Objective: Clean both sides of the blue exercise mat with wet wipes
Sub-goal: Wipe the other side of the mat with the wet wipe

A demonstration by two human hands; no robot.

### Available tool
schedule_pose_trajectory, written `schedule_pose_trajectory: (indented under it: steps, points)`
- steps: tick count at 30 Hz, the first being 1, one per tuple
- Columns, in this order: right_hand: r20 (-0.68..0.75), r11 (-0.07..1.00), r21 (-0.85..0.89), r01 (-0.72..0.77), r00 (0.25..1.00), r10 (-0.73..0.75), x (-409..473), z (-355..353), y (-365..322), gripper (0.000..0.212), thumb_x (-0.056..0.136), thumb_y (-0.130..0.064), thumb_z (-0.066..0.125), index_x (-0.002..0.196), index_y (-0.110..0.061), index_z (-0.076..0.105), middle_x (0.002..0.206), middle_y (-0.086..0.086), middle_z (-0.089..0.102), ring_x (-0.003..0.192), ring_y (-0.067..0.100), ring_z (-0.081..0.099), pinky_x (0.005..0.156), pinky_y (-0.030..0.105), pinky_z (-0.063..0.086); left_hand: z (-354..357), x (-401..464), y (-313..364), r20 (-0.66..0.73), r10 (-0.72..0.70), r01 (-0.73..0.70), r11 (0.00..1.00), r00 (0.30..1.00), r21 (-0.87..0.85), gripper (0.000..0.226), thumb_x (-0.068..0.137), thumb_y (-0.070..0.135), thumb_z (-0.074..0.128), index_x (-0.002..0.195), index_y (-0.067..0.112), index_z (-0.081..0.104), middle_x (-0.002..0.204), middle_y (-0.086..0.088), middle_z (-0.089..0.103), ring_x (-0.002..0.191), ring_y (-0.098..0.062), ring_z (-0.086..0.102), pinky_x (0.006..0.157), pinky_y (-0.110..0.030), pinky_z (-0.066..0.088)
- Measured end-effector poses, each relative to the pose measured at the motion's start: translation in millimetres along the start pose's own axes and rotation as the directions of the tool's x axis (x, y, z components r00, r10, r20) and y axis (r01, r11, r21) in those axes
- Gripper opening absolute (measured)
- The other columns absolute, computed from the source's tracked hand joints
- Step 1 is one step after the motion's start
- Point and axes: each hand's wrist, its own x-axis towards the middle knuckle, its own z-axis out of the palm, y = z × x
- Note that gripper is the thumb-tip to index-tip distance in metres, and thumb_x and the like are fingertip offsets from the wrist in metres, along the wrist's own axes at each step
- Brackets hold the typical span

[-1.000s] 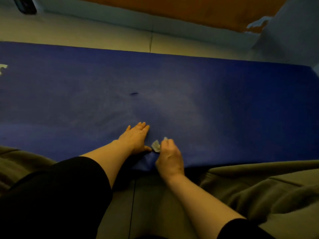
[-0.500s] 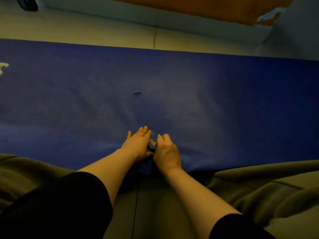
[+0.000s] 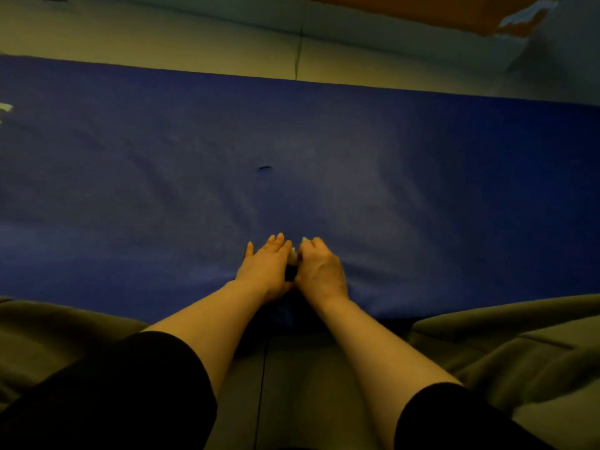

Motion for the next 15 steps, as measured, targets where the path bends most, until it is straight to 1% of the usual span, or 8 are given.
schedule_pose_trajectory:
  steps: [2,5,7,9,10,12,14,15]
  points:
    - [-0.057,0.993,-0.043,-0.111,0.992,0.109,13,-11,21,0.014,0.087,-0.01,0.053,0.097,-0.001,0.057,0.107,0.019,0.055,0.093,0.039,0.055,0.073,0.04,0.039,-1,0,-1,0.01,-0.005,0.005,1.0,1.0,0.016,0.091,0.091,0.047,0.058,0.154,0.014,0.001,0.162,-0.005,-0.007,0.149,-0.019,-0.005,0.119,-0.051,-0.002]
    - [-0.229,0.942,-0.021,-0.334,0.919,0.32,28,-30,52,0.016,0.088,-0.011,0.052,0.097,0.001,0.057,0.107,0.022,0.055,0.092,0.041,0.054,0.074,0.042,0.04,-2,0,-3,0.005,-0.002,0.002,1.0,1.0,0.005,0.094,0.089,0.05,0.06,0.155,0.016,0.002,0.162,-0.003,-0.005,0.149,-0.019,-0.003,0.12,-0.049,-0.002]
    - [-0.266,0.929,-0.001,-0.37,0.896,0.357,31,-29,57,0.017,0.088,-0.009,0.052,0.1,0.002,0.056,0.107,0.022,0.055,0.092,0.042,0.054,0.074,0.043,0.041,-2,0,-3,-0.019,-0.006,0.006,1.0,1.0,-0.005,0.096,0.087,0.051,0.063,0.155,0.017,0.005,0.163,-0.003,-0.001,0.149,-0.019,0.001,0.12,-0.048,0.001]
    - [-0.266,0.957,-0.032,-0.29,0.925,0.271,29,-16,40,0.015,0.088,-0.007,0.051,0.097,0.003,0.059,0.1,0.022,0.057,0.084,0.041,0.057,0.068,0.04,0.044,-2,2,-2,-0.054,-0.028,0.028,1.0,0.998,-0.01,0.097,0.083,0.051,0.068,0.154,0.018,0.011,0.162,-0.003,0.007,0.149,-0.02,0.009,0.12,-0.048,0.005]
    - [-0.255,0.981,-0.035,-0.191,0.951,0.176,26,-7,26,0.012,0.086,-0.006,0.054,0.089,0.002,0.061,0.09,0.022,0.06,0.074,0.04,0.06,0.059,0.036,0.046,-1,4,-1,-0.077,-0.04,0.039,0.999,0.996,-0.008,0.096,0.081,0.05,0.069,0.153,0.018,0.015,0.161,-0.003,0.014,0.147,-0.021,0.016,0.12,-0.047,0.008]
    - [-0.238,0.999,-0.026,0.022,0.971,-0.028,21,9,1,0.01,0.075,-0.009,0.061,0.067,-0.002,0.061,0.069,0.018,0.059,0.051,0.034,0.057,0.04,0.027,0.04,-1,7,-1,-0.14,-0.054,0.05,0.998,0.989,-0.028,0.082,0.083,0.042,0.068,0.149,0.02,0.025,0.153,-0.002,0.03,0.14,-0.022,0.032,0.119,-0.044,0.014]
    - [-0.193,0.992,-0.018,0.126,0.973,-0.127,24,15,-5,0.019,0.073,-0.012,0.063,0.057,-0.004,0.056,0.062,0.015,0.056,0.044,0.032,0.053,0.037,0.025,0.036,-5,8,-2,-0.197,-0.055,0.049,0.998,0.979,-0.036,0.073,0.084,0.039,0.066,0.145,0.022,0.03,0.143,-0.002,0.041,0.131,-0.024,0.041,0.115,-0.041,0.022]
    - [-0.191,0.993,-0.013,0.113,0.975,-0.114,30,13,0,0.022,0.075,-0.013,0.063,0.057,-0.003,0.055,0.063,0.016,0.056,0.047,0.033,0.054,0.039,0.027,0.037,-7,9,-3,-0.222,-0.05,0.046,0.999,0.974,-0.024,0.079,0.082,0.044,0.068,0.146,0.021,0.029,0.14,-0.003,0.041,0.128,-0.025,0.042,0.112,-0.04,0.026]
